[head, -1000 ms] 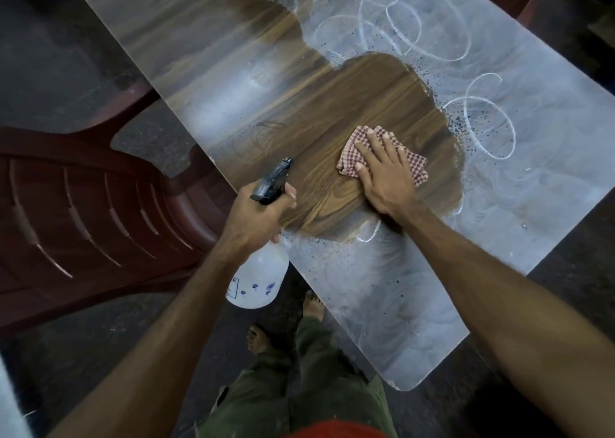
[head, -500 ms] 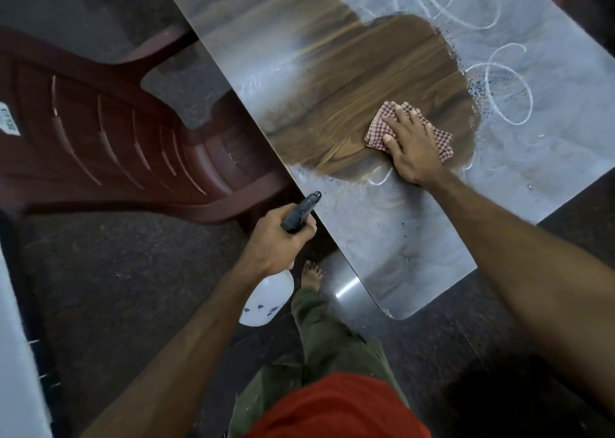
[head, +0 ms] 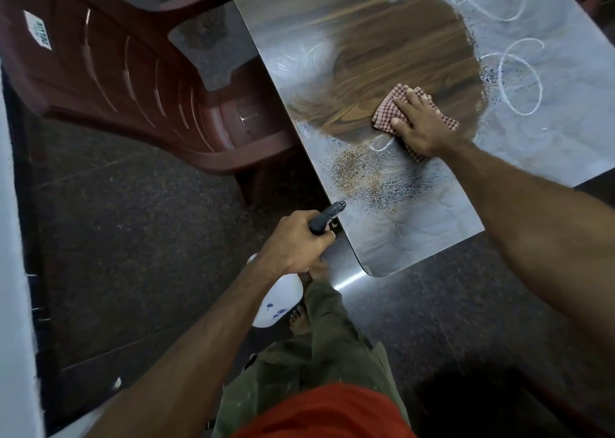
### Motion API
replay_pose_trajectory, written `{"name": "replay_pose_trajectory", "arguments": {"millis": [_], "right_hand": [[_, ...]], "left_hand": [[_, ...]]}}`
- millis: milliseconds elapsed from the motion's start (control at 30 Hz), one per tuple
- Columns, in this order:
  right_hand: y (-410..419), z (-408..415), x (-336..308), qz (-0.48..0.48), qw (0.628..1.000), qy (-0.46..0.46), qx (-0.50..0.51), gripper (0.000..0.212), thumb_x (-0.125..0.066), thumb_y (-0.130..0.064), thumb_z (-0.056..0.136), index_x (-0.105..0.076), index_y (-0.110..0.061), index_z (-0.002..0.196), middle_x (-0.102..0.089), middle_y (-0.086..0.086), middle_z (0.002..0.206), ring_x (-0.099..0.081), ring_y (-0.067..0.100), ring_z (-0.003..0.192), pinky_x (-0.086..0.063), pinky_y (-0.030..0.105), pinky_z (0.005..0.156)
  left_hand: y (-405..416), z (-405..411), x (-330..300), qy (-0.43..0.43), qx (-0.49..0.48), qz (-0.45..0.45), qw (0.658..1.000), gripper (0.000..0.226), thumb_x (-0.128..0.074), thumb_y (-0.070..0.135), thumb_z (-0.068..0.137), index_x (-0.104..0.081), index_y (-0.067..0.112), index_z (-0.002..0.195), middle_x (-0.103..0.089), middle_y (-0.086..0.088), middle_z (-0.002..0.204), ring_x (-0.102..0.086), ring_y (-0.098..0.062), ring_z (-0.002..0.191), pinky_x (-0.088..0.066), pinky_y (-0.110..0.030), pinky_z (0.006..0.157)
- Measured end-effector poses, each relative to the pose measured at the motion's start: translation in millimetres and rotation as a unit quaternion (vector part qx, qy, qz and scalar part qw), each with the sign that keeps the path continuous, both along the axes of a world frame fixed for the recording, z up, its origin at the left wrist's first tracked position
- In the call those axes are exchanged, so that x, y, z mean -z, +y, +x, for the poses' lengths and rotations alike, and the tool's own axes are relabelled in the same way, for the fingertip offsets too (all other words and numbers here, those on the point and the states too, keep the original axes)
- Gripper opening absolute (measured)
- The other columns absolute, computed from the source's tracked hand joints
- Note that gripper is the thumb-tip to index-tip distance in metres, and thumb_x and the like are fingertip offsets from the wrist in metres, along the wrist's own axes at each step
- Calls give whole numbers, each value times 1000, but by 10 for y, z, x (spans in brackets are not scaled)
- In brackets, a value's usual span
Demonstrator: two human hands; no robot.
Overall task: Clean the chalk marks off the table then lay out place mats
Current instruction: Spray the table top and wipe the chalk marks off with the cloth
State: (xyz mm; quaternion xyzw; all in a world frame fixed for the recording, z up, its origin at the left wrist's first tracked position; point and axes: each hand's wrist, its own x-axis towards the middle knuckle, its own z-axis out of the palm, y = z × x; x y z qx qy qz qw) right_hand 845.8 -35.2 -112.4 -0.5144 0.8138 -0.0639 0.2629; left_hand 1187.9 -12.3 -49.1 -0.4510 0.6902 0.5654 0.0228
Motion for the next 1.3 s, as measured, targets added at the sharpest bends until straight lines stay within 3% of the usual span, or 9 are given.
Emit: {"name": "replay_pose_trajectory", "arguments": {"millis": [133,333,500,633,733,867,1033,1233,1300], "right_hand": [[-12,-21,37,9,1000,11,-11,62,-35,-44,105,-13,-21,159,3,9,166,5,31,153,-1,52,123],[8,-29,202,10,999,47,-16,64,-31,-51,104,-6,-30,159,10,1,166,10,29,152,6,52,119],[50,-64,273,4,998,55,-34,65,-27,-54,103,-4,-30,159,12,1,166,13,27,152,10,50,119],[57,-97,305,-2,997,58,-44,67,-22,-58,102,-3,-29,159,12,2,166,14,27,152,10,50,119],[62,-135,324,-5,996,61,-58,71,-17,-63,98,-2,-30,158,12,2,166,14,27,152,10,50,119],[54,-169,338,-10,996,58,-65,75,-13,-69,94,-1,-32,158,11,1,166,13,28,152,11,50,118],[57,-164,340,-11,996,58,-71,74,-15,-66,96,-1,-30,158,11,3,166,13,29,152,10,52,118],[174,-182,267,-30,993,70,-93,67,-19,-58,101,-6,-27,159,9,2,167,9,28,152,6,50,121],[328,-168,233,-31,990,78,-110,67,-16,-58,101,-5,-27,159,8,2,167,8,27,153,5,49,121]], "left_hand": [[5,-1,-24,-2,-70,-4,998,8,-62,21,90,-63,14,87,-67,-17,78,-51,-14,39,-44,-23,42],[-308,-65,-50,-14,-206,-33,978,9,-62,25,90,-65,17,87,-69,-13,77,-54,-14,36,-43,-23,45],[-361,-244,-124,-54,-219,-28,974,19,-62,24,88,-59,15,71,-60,-7,60,-51,-14,34,-42,-26,53],[-163,-273,-203,-25,-225,12,974,13,-62,21,89,-66,8,85,-72,-12,83,-50,-17,36,-45,-27,50],[123,-235,-184,-10,-169,38,985,11,-63,16,88,-66,5,89,-68,-24,90,-51,-20,38,-45,-28,49],[477,-188,-84,-33,-96,68,993,9,-63,16,90,-62,10,83,-62,-18,75,-52,-21,44,-46,-32,49],[727,-177,-22,-73,-62,82,992,17,-65,16,90,-56,14,76,-49,-5,59,-46,-7,36,-43,-24,42],[724,-159,-139,-29,-127,52,990,4,-64,12,91,-65,11,94,-66,-25,89,-51,-13,42,-47,-27,45],[679,-147,-147,-7,-160,36,986,7,-65,13,91,-66,12,98,-67,-23,82,-50,-13,40,-49,-28,48]]}}
